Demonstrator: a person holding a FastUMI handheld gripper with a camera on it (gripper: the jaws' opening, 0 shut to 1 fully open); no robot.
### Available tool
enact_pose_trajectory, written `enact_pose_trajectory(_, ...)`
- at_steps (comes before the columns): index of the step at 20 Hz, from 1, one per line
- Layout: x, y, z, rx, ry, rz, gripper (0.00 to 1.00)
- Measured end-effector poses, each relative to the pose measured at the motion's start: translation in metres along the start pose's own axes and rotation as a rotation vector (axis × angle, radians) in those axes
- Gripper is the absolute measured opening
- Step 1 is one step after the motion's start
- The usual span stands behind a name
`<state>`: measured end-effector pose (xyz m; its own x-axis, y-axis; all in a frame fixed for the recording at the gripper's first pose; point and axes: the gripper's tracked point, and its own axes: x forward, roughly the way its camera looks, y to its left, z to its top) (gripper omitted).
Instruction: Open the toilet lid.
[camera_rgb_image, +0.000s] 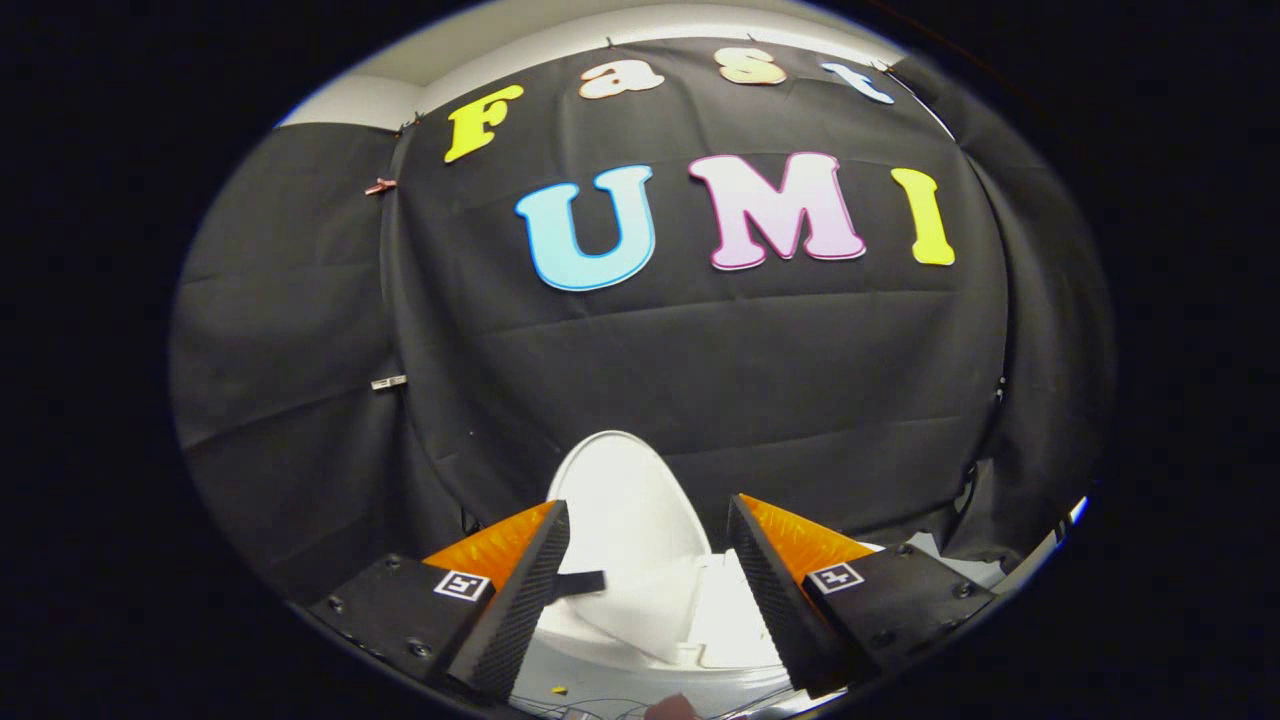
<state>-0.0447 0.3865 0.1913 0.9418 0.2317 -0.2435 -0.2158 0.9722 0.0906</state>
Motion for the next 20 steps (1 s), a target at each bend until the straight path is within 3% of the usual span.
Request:
enact_pose_trajectory(7, -0.001, -0.162, -0.031, -0.140, -0.090, -0.110, 0.99)
enact_pose_trajectory(10, -0.006, -0.215, -0.058, -0.077, -0.132, -0.126, 0.99)
enact_pose_trajectory(16, -0.013, -0.292, -0.100, -0.024, -0.259, -0.183, 0.99)
enact_pose_trajectory(20, -0.021, -0.312, -0.114, -0.088, -0.312, -0.214, 0.99)
